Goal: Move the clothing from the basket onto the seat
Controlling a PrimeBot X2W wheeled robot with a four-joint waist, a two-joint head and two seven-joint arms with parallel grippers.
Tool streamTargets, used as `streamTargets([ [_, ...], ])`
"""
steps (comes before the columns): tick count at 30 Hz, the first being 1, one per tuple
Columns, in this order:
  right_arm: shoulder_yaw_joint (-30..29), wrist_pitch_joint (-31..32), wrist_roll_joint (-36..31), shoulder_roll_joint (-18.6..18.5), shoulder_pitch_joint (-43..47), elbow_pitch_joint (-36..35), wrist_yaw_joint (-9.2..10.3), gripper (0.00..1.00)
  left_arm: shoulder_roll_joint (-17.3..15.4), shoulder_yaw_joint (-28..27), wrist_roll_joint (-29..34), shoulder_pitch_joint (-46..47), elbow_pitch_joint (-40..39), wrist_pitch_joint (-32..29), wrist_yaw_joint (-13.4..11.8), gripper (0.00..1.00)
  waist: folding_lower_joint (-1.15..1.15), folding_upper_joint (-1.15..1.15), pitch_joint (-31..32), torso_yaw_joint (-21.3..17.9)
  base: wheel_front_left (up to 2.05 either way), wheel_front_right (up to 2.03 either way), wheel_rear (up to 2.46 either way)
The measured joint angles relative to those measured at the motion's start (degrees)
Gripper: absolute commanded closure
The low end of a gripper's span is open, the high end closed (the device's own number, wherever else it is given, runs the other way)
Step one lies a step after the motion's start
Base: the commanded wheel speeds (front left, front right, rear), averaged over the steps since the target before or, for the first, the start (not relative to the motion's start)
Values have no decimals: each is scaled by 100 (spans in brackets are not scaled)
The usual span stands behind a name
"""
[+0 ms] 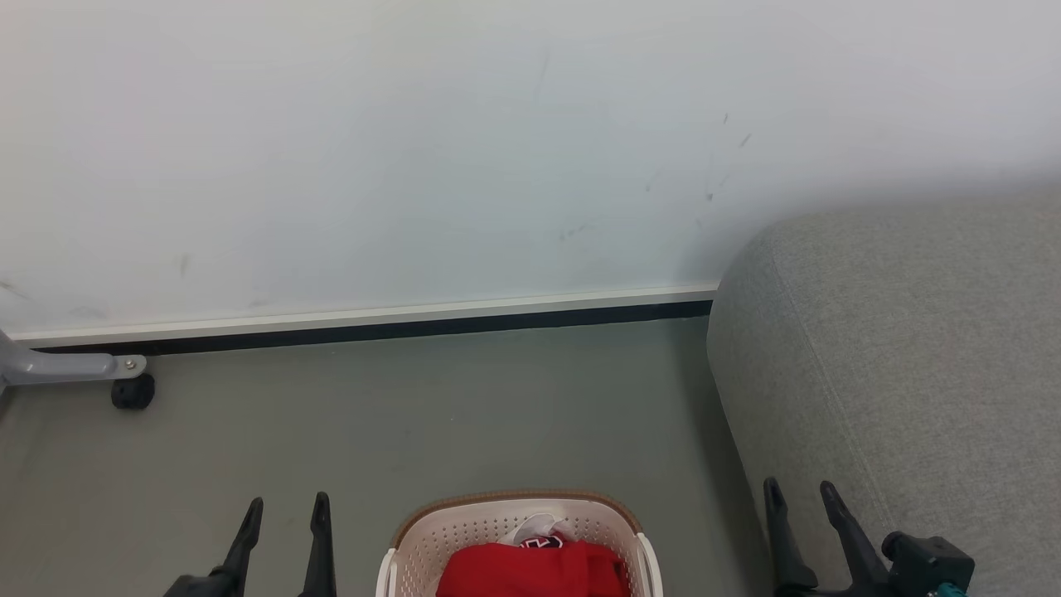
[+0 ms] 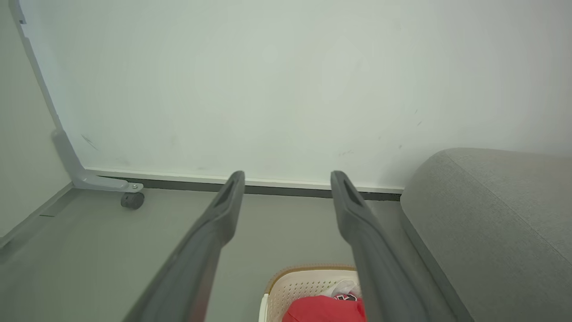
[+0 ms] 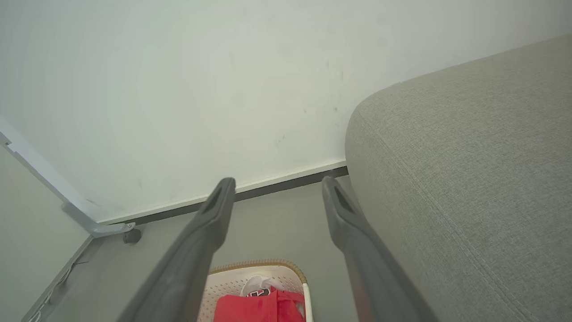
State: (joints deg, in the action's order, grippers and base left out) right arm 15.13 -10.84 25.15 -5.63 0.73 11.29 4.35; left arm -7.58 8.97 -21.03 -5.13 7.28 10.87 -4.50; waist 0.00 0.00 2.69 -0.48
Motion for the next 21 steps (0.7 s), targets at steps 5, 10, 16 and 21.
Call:
streamTargets([
  [5,99,-93,-332,-15,14,-12,27,0,-10,53,266,-35,2,89,-4,0,0,0,-4,1,0,0,0],
  [10,199,-191,-677,-36,22,-27,71,0,-11,109,563,-117,10,192,-11,0,0,0,-6,1,0,0,0],
  [16,320,-290,-1093,-58,59,-35,121,0,-18,166,991,-122,12,297,-55,0,0,0,-1,0,0,0,0],
  [21,375,-345,-1288,-66,81,-43,127,0,-26,209,1189,-124,13,343,-58,0,0,0,1,1,0,0,0],
])
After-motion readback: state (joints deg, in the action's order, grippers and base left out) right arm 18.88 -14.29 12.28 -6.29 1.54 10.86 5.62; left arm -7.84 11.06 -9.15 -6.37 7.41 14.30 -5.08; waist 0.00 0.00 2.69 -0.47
